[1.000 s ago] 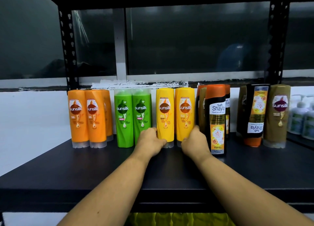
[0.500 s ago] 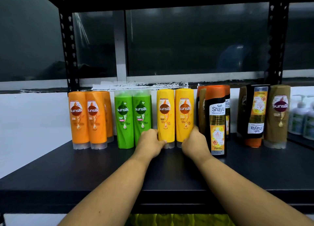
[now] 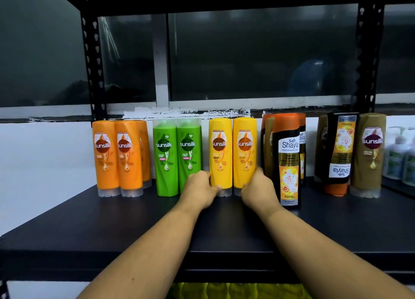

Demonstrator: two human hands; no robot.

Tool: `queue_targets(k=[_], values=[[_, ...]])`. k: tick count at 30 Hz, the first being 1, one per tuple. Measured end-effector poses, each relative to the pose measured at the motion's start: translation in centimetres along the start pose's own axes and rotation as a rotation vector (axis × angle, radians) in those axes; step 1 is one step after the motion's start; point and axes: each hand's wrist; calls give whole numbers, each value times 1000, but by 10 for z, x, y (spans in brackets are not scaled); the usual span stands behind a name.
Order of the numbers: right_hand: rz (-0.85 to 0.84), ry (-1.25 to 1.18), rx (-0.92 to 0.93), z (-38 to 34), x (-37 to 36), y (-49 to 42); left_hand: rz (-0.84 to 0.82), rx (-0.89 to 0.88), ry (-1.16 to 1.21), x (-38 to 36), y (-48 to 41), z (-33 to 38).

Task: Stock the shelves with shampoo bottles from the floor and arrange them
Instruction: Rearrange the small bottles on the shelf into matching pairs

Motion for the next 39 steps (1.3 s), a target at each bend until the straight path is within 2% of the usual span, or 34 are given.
queue_targets(k=[18, 22, 25, 31, 36, 39], values=[[-38, 6, 36, 8, -4, -6, -27, -11, 12, 0, 3, -1], [-76, 93, 65, 8, -1, 1, -140, -47, 4, 6, 17, -1], [-177, 188, 86, 6, 10, 11, -262, -83, -88, 15, 32, 2], [-388, 412, 245, 13, 44, 44, -459, -214, -201, 35, 74, 24], [-452, 472, 406, 28, 83, 70, -451, -312, -241, 43, 96, 33], [-415, 503, 470, 37, 104, 80, -434, -351, -234, 42, 104, 43]])
Point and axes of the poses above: each hand's wrist, its own y-axis away from the middle knuckle, its own x-axis out of the back of the hand, z = x × y, and after that the axes turned 1 degree about -y, right-handed
